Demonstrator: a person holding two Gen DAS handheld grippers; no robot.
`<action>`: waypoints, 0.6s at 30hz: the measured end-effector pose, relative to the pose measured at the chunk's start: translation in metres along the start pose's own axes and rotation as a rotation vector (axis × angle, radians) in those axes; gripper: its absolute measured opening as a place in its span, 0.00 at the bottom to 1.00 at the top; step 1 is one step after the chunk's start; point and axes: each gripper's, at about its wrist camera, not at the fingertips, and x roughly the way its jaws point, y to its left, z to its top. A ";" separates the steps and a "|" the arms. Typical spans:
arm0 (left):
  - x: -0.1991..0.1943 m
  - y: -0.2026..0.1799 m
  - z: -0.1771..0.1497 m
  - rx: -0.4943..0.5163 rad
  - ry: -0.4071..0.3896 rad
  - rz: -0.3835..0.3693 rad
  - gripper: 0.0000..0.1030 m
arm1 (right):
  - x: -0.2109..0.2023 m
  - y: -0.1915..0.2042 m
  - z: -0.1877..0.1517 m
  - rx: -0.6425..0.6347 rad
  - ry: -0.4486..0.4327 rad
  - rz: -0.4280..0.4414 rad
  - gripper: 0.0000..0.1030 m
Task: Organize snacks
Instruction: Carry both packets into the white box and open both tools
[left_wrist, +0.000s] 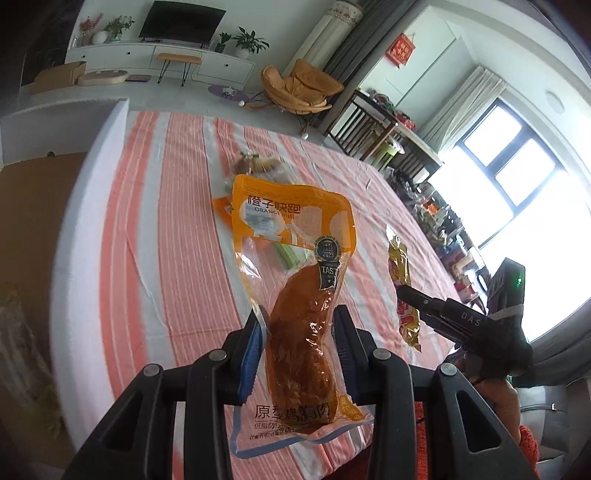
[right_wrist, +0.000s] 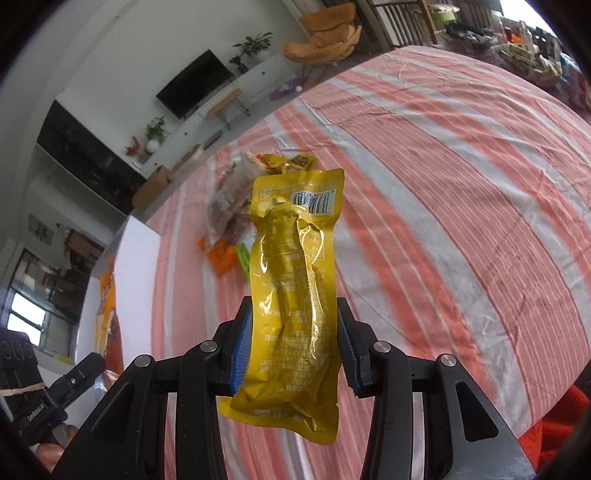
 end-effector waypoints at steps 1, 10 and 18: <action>-0.009 0.002 0.002 -0.002 -0.012 0.001 0.36 | -0.004 0.008 0.000 -0.011 -0.005 0.015 0.42; -0.110 0.065 0.014 -0.050 -0.153 0.154 0.36 | -0.019 0.137 -0.003 -0.178 0.019 0.240 0.43; -0.162 0.156 -0.012 -0.176 -0.188 0.422 0.43 | 0.027 0.287 -0.042 -0.418 0.154 0.430 0.45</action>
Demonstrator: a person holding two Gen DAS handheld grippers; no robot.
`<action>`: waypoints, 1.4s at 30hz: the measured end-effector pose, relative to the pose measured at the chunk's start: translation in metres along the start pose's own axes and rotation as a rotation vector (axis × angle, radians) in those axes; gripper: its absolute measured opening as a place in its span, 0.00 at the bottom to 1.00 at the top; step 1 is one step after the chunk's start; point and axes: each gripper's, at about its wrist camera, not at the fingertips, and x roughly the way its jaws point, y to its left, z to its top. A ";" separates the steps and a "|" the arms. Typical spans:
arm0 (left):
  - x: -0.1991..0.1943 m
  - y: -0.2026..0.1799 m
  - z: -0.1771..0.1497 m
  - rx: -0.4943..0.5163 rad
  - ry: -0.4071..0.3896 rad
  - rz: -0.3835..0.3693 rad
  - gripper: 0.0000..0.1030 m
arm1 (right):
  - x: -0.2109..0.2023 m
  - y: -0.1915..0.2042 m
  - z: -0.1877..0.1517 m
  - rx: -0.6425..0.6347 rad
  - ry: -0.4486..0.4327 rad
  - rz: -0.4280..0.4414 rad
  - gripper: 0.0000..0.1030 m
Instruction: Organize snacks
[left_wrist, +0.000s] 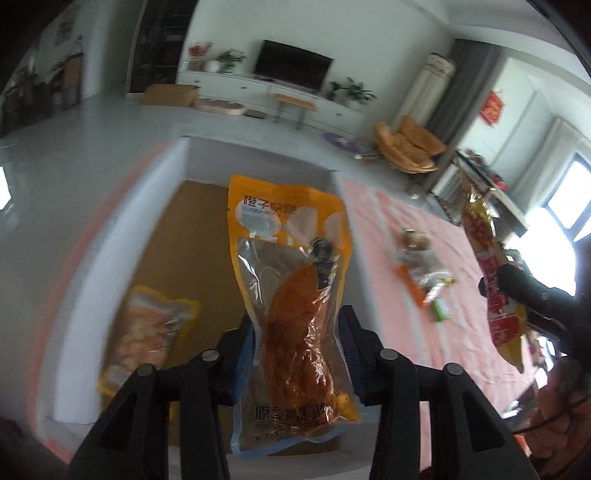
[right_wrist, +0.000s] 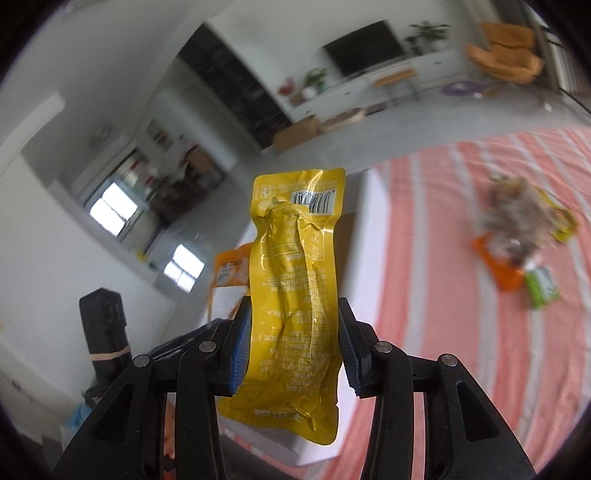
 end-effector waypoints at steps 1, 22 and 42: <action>0.001 0.008 -0.003 -0.010 0.001 0.041 0.45 | 0.018 0.008 -0.001 -0.025 0.024 0.016 0.50; 0.062 -0.187 -0.046 0.331 0.078 -0.276 0.91 | -0.054 -0.306 -0.096 0.278 -0.126 -0.875 0.67; 0.252 -0.245 -0.103 0.409 0.136 0.071 0.94 | -0.113 -0.296 -0.144 0.322 -0.169 -0.940 0.69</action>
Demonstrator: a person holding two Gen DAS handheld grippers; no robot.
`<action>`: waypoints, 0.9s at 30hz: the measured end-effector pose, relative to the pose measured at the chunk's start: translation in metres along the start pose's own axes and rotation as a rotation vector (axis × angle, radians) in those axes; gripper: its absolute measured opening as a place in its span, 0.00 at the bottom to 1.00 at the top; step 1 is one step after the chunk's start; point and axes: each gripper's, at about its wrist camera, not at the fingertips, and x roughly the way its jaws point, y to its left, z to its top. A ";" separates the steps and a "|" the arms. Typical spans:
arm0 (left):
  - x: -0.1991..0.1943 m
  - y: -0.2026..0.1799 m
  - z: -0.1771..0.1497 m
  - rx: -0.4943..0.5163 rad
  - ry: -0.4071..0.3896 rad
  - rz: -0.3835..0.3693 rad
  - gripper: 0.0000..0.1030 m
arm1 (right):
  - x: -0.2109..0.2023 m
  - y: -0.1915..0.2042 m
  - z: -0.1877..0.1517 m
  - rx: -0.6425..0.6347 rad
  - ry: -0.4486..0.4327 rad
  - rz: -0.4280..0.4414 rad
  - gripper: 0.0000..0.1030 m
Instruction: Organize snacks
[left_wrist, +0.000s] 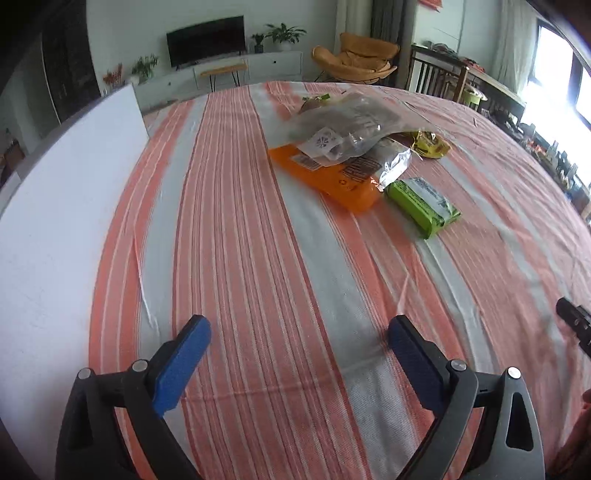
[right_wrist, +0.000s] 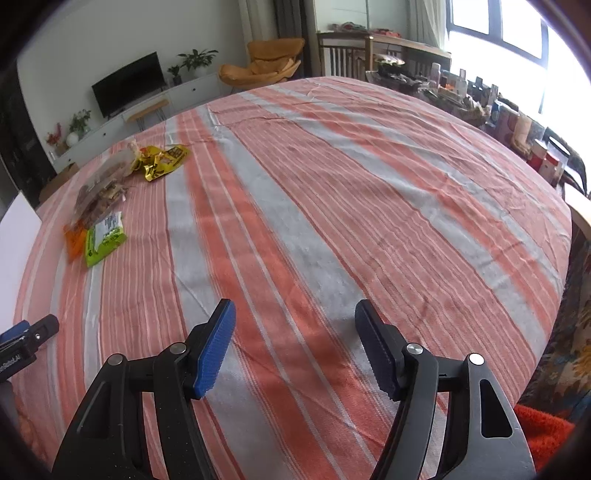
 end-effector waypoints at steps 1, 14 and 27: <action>-0.001 -0.001 -0.001 0.001 -0.006 -0.003 0.95 | 0.001 0.001 0.000 -0.008 0.002 -0.006 0.70; -0.005 0.001 -0.001 -0.005 -0.006 -0.002 1.00 | 0.002 0.009 -0.003 -0.077 0.022 -0.040 0.80; -0.006 0.001 -0.001 -0.006 -0.006 -0.002 1.00 | 0.002 0.010 -0.003 -0.077 0.023 -0.040 0.82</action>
